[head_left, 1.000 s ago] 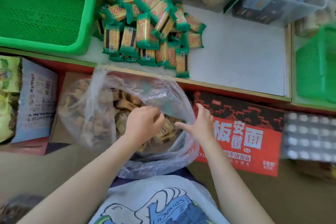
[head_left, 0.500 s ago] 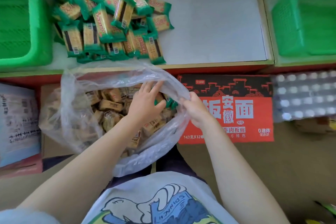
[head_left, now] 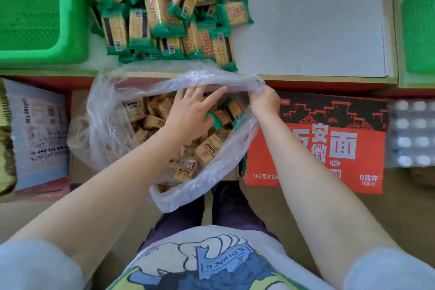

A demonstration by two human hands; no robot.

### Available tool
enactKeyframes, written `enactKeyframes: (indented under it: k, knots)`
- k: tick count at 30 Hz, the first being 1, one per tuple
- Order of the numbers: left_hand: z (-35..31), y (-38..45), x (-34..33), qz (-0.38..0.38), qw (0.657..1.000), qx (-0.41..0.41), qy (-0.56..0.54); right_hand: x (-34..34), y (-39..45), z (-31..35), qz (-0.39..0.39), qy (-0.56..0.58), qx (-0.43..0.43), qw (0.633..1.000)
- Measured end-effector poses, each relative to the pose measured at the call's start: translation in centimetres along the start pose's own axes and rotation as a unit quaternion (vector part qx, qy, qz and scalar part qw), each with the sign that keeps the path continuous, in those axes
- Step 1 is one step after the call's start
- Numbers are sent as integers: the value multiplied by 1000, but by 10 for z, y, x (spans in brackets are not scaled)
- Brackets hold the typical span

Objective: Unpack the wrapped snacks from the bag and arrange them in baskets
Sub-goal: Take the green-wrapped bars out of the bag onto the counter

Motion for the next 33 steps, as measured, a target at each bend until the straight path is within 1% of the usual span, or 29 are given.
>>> enactKeyframes:
  k: [3,4,5,6,7,8,9,10,11,12,13,14,15,17,21,25,28,31,33]
  knots:
    - [5,-2,-9,5,1000,3,26,-4,-2,8,27,-25,20,999]
    - [8,0,-14,16,999,4,30,2,-12,15,15,-35,42,998]
    - [11,3,-18,25,999,4,34,13,-27,26,-23,-66,86,994]
    - [12,7,-21,29,999,4,37,23,-46,40,-71,-89,153,982]
    - [14,10,-22,31,999,4,38,29,-71,56,-112,-89,236,961]
    - [14,13,-23,33,999,4,36,29,-95,70,-122,-61,314,940]
    - [15,17,-23,35,999,4,31,19,-110,78,-84,-20,367,926]
    - [15,19,-23,37,999,4,28,1,-117,79,-10,13,381,925]
    - [15,21,-21,36,999,3,25,-21,-115,72,71,27,354,932]
    - [16,21,-20,34,999,1,23,-44,-108,60,143,16,304,942]
    - [17,20,-18,32,999,-2,19,-61,-99,45,185,-20,255,949]
    - [20,17,-16,30,999,-4,16,-72,-88,28,198,-64,214,954]
    - [24,13,-15,28,1000,0,14,-75,-76,14,193,-92,179,960]
    - [35,3,-17,23,999,26,13,-76,-58,-7,184,-99,127,970]
    - [48,-11,-25,27,997,73,-18,-93,-48,-9,169,-174,146,959]
    - [64,-14,-22,18,986,139,-87,-101,-45,-12,182,-217,115,952]
    - [76,-16,-19,22,971,176,-162,-97,-49,-3,223,-190,121,949]
    - [78,-11,-15,41,953,189,-232,-73,-55,23,238,-143,150,949]
    - [78,-9,-12,65,944,192,-261,-62,-68,45,279,-107,166,940]
Point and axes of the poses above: each hand's wrist, its own y-axis towards the middle knuckle, its own x-axis out of the back of the hand, z = x × y, the point moved 10 cm from there along y, towards the middle knuckle, and after that the axes turned 13 degrees about y, right-handed, at the moved point
